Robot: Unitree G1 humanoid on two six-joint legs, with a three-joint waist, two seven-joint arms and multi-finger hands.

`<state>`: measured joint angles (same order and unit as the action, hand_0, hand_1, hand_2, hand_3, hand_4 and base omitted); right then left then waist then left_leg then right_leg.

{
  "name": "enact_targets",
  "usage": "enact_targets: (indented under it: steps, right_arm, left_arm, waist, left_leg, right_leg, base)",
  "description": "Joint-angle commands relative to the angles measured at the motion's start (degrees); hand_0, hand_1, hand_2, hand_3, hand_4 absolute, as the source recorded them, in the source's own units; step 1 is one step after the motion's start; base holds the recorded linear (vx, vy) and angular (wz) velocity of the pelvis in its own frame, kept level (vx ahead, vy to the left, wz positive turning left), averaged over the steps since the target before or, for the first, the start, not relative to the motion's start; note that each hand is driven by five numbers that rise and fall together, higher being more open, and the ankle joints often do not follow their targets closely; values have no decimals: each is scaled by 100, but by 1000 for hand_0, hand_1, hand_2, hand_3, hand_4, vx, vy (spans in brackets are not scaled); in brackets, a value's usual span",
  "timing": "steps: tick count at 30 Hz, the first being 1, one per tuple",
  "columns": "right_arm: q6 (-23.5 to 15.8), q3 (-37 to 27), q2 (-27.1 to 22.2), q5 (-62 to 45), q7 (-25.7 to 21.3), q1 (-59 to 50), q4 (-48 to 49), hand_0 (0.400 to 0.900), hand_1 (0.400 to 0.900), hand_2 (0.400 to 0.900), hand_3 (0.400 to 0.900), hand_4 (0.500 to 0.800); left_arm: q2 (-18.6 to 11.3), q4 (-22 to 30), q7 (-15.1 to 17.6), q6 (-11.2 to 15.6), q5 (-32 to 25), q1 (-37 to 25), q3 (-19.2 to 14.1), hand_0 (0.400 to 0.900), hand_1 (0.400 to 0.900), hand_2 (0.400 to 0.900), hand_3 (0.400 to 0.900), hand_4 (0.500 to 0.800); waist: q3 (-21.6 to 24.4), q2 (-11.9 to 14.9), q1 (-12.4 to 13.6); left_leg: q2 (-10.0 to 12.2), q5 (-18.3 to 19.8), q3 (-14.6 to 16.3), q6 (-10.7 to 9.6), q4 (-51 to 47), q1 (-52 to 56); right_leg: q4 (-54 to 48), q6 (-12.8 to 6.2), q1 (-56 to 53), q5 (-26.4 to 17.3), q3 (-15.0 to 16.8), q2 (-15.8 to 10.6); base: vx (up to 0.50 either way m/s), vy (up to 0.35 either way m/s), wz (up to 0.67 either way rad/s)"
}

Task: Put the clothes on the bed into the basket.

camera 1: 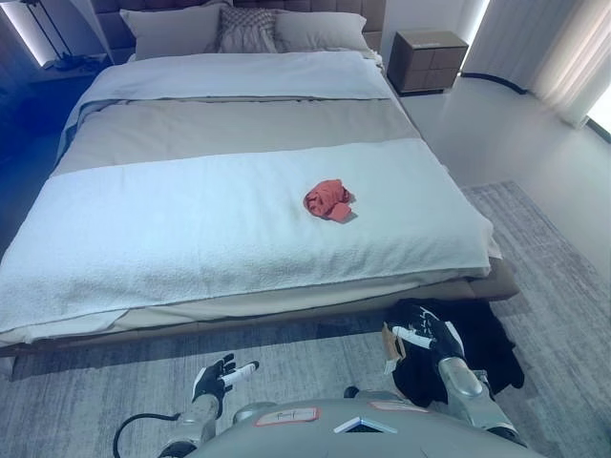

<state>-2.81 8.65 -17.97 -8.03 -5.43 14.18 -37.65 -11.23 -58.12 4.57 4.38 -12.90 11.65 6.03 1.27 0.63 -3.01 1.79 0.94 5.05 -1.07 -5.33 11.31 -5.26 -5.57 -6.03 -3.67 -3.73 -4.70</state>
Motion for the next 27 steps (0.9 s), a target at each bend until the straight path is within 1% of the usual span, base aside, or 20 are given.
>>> enact_targets:
  steps: [1, 7, 14, 19, 24, 26, 27]
  right_arm:
    - [-432, 13, -131, 168, -90, -439, 285, 900, 900, 900, 900, 800]
    - [-434, 17, -133, 141, -103, -462, 327, 900, 900, 900, 900, 800]
    - [-426, -10, -188, 121, -166, -519, 450, 900, 900, 900, 900, 800]
    - [-475, -84, -249, 38, -245, -581, 536, 900, 900, 900, 900, 800]
    - [-588, -87, -307, -289, -195, -693, 559, 900, 900, 900, 900, 800]
    - [-605, -46, -356, -284, -209, -752, 551, 900, 900, 900, 900, 800]
    - [-620, -36, -367, -317, -210, -774, 556, 900, 900, 900, 900, 800]
  left_arm:
    - [-276, 219, 387, 373, 416, -391, 11, 900, 900, 900, 900, 800]
    - [-227, 190, 350, 358, 297, -438, 17, 900, 900, 900, 900, 800]
    - [-210, 187, 382, 341, 238, -480, 50, 900, 900, 900, 900, 800]
    - [-216, 169, 458, 344, 179, -589, 66, 900, 900, 900, 900, 800]
    - [-234, 193, 527, 383, 38, -714, 62, 900, 900, 900, 900, 800]
    - [-219, 255, 510, 399, -81, -733, 65, 900, 900, 900, 900, 800]
    - [-212, 276, 495, 403, -142, -739, 65, 900, 900, 900, 900, 800]
  waist:
    - [-34, 245, -48]
    - [-72, 230, -53]
    - [-246, 180, -70]
    - [-378, 188, -105]
    - [-563, 267, -104]
    - [-649, 303, -69]
    - [-714, 323, -42]
  left_leg:
    - [-129, 207, -476, -23, 33, -214]
    - [-122, 214, -501, -24, 33, -180]
    - [-82, 175, -508, -52, 92, -257]
    - [38, 171, -532, -127, 265, -438]
    - [189, 308, -549, -215, 900, -780]
    - [197, 428, -548, -235, 1504, -1010]
    - [167, 443, -567, -229, 1940, -1170]
  right_leg:
    - [26, 31, -247, 424, -266, 17]
    - [26, 42, -302, 454, -291, 21]
    - [134, 96, -213, 513, -262, 56]
    - [288, 176, -54, 599, -285, 139]
    - [589, 314, 160, 731, -248, 253]
    - [665, 379, 182, 778, -185, 312]
    - [677, 412, 166, 793, -160, 335]
  base:
    - [0, 0, 0]
    - [8, -10, 1]
    - [3, -48, 0]
    - [-4, -102, 7]
    - [0, -170, 5]
    - [31, -188, -10]
    - [29, -181, -21]
